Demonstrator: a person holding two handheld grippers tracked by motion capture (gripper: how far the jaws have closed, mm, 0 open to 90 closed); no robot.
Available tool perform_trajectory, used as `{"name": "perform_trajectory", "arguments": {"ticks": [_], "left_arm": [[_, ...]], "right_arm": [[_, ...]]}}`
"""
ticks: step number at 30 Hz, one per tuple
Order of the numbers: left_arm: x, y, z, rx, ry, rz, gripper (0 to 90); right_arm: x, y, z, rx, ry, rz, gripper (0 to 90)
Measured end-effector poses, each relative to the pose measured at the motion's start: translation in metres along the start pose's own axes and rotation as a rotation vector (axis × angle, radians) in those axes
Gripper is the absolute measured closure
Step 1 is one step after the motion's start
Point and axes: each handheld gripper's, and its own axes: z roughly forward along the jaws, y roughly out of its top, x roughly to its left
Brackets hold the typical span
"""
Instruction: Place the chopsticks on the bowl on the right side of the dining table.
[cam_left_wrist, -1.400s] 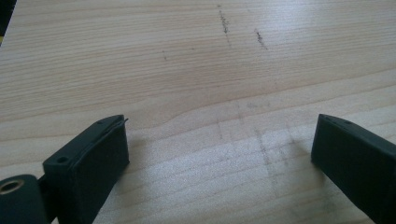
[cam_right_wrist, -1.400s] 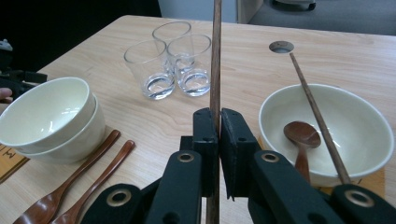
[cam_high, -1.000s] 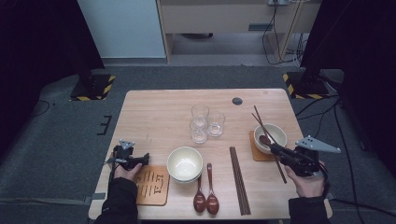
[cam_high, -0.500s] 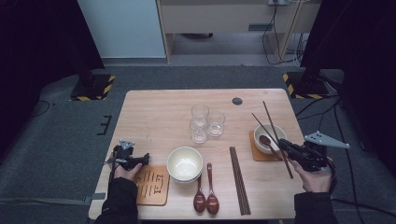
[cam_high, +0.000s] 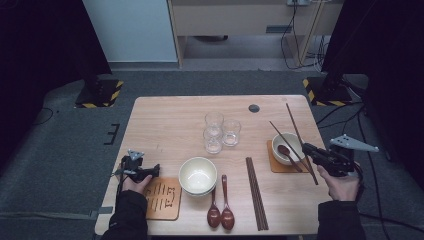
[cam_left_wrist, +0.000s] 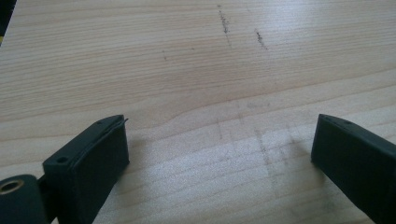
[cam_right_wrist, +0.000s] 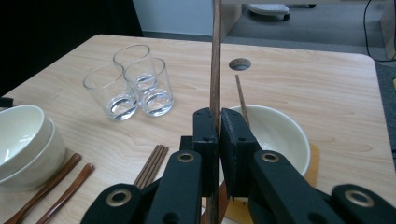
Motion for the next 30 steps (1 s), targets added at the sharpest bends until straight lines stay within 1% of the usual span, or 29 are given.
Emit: {"name": "perform_trajectory", "arguments": {"ticks": [4,9,22,30], "left_arm": [[0.000,0.000,0.000,0.000,0.000,0.000,2.9],[0.000,0.000,0.000,0.000,0.000,0.000,3.0],[0.000,0.000,0.000,0.000,0.000,0.000,3.0],[0.000,0.000,0.000,0.000,0.000,0.000,2.9]], "right_arm": [[-0.004,0.001,0.003,0.004,-0.004,0.002,85.3],[-0.013,0.002,0.008,0.015,-0.012,0.006,85.2],[-0.031,0.006,0.013,0.024,-0.021,0.012,85.3],[-0.041,0.006,0.021,0.048,-0.032,0.014,85.3]]}}
